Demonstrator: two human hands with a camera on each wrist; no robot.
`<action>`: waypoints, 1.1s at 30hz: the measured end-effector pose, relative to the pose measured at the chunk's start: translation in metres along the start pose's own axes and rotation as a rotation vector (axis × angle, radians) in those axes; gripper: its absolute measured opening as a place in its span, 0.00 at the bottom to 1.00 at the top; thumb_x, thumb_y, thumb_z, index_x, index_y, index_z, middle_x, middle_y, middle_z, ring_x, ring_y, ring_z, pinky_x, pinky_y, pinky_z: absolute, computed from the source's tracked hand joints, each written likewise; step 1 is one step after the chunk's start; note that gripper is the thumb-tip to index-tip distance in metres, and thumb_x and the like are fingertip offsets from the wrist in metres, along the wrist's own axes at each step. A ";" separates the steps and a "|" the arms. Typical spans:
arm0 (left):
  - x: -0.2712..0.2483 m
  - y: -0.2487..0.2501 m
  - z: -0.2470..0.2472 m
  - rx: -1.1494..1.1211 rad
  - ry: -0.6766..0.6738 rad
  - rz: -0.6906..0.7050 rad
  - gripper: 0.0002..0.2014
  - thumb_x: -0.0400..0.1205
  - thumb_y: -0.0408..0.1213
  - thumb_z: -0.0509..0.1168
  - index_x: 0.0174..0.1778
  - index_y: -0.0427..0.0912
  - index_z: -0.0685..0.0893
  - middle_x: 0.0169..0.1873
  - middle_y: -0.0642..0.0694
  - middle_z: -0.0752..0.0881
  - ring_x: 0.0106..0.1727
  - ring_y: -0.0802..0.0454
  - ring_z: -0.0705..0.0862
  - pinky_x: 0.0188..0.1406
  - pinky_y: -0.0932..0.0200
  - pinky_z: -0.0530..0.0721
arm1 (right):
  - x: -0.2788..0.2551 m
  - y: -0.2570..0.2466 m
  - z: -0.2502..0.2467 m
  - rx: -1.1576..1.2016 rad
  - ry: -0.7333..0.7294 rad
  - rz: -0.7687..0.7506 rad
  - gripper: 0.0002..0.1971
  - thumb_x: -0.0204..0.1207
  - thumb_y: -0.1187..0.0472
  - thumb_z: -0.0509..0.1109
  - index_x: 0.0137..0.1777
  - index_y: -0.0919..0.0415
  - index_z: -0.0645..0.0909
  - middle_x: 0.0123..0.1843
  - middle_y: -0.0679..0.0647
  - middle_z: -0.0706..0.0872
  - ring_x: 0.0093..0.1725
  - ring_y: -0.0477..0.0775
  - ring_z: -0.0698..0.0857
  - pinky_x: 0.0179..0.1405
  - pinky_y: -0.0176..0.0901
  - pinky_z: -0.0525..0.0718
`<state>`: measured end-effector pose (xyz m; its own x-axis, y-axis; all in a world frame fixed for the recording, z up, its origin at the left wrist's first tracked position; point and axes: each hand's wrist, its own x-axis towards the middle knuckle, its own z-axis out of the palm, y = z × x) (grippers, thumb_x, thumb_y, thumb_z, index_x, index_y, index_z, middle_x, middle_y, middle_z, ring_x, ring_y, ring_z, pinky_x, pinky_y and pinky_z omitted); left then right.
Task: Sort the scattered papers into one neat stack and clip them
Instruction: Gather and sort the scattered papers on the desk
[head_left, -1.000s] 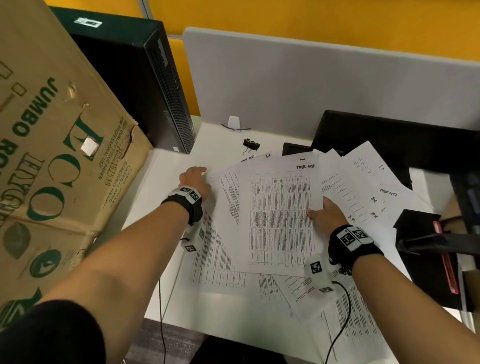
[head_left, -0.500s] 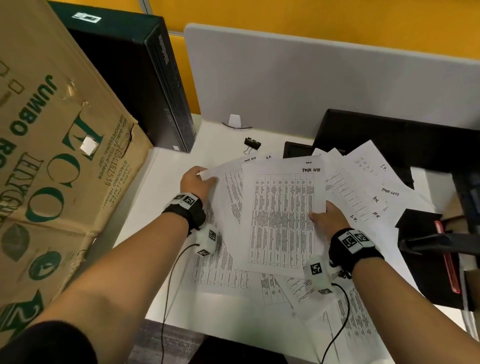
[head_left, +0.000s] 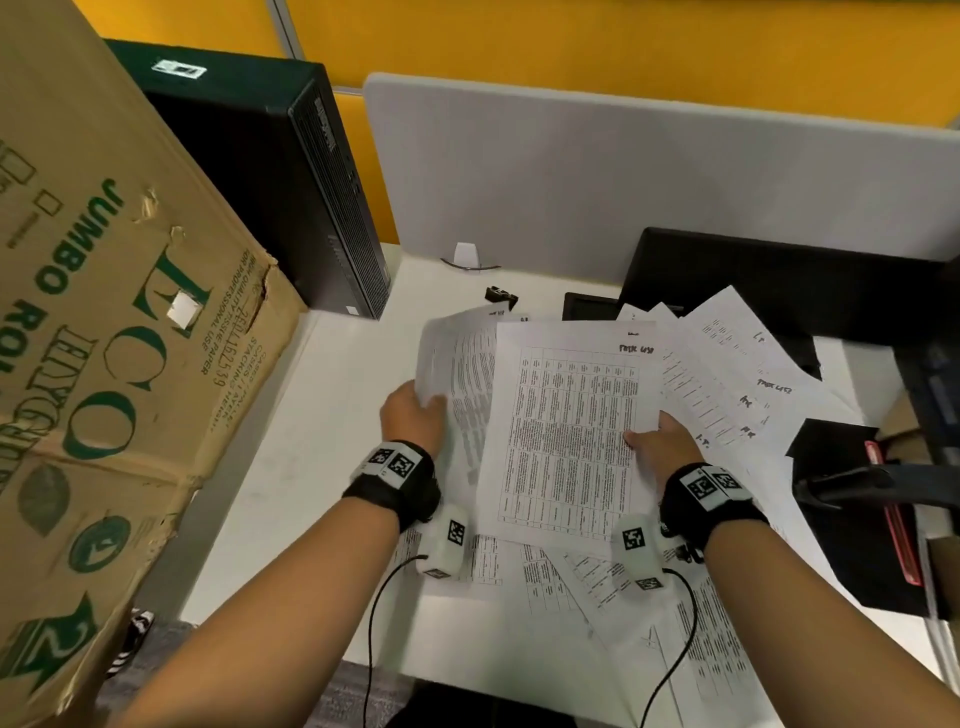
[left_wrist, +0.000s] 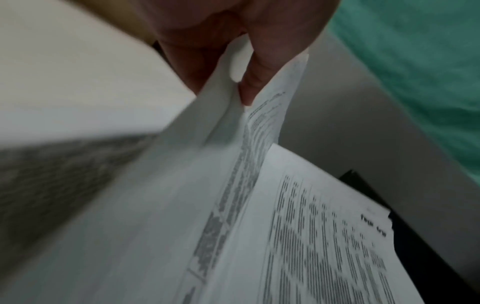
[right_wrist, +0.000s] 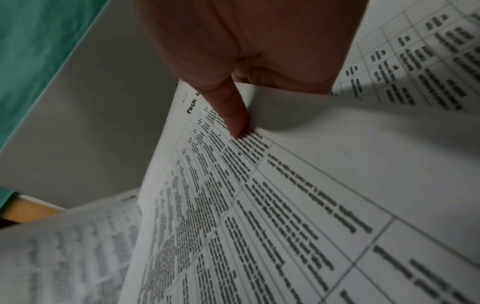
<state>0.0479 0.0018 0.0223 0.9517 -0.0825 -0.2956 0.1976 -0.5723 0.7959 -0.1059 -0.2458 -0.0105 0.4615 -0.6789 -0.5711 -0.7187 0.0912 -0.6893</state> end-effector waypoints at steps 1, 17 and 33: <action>0.001 0.009 -0.011 0.023 0.032 0.044 0.12 0.83 0.33 0.63 0.59 0.32 0.84 0.54 0.36 0.87 0.48 0.48 0.81 0.47 0.63 0.75 | 0.001 0.002 -0.003 0.029 0.001 -0.005 0.12 0.79 0.65 0.71 0.60 0.55 0.82 0.58 0.54 0.88 0.56 0.58 0.85 0.63 0.50 0.81; 0.032 0.095 -0.097 -0.091 0.140 0.288 0.11 0.83 0.31 0.62 0.61 0.34 0.79 0.54 0.43 0.84 0.53 0.48 0.83 0.50 0.59 0.77 | -0.002 -0.006 -0.047 0.266 0.025 -0.033 0.25 0.77 0.65 0.74 0.73 0.64 0.75 0.63 0.51 0.80 0.60 0.53 0.79 0.68 0.47 0.74; 0.006 0.023 0.038 -0.083 -0.304 -0.122 0.12 0.84 0.32 0.54 0.63 0.44 0.67 0.43 0.45 0.77 0.39 0.51 0.77 0.43 0.58 0.74 | -0.026 -0.001 -0.011 0.608 -0.208 0.061 0.15 0.84 0.69 0.62 0.67 0.65 0.82 0.57 0.62 0.90 0.53 0.59 0.90 0.52 0.53 0.89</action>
<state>0.0496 -0.0430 0.0191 0.8087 -0.2644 -0.5255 0.3361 -0.5253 0.7817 -0.1226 -0.2358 0.0100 0.5643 -0.5093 -0.6497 -0.3522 0.5633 -0.7474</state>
